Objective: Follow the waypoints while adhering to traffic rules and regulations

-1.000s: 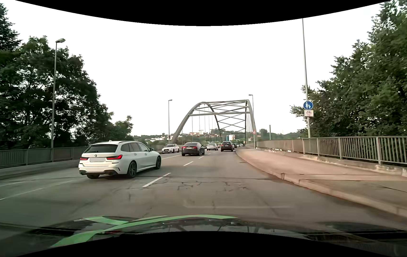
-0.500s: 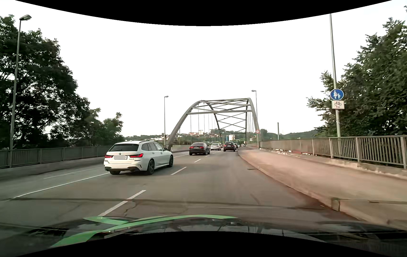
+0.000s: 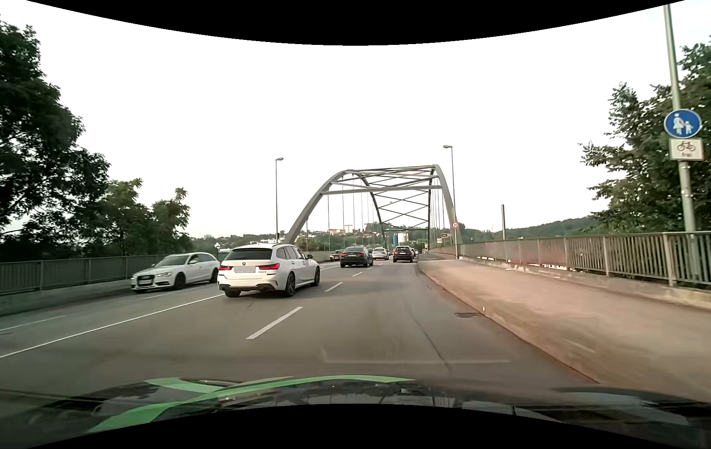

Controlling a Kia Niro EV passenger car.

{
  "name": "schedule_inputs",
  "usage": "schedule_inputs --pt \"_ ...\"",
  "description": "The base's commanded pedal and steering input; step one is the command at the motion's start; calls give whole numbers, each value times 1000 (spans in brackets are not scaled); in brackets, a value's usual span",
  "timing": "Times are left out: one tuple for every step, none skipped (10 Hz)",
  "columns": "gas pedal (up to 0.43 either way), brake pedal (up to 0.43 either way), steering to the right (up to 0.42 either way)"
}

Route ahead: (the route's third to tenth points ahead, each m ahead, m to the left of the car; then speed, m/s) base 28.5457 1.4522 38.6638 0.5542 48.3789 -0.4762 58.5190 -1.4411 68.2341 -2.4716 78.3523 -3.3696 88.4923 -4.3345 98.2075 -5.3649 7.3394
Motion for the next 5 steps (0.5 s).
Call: schedule_inputs --pt "177 0 6" --pt "177 0 6" --pt "177 0 6" --pt "177 0 8" --pt "177 0 8"
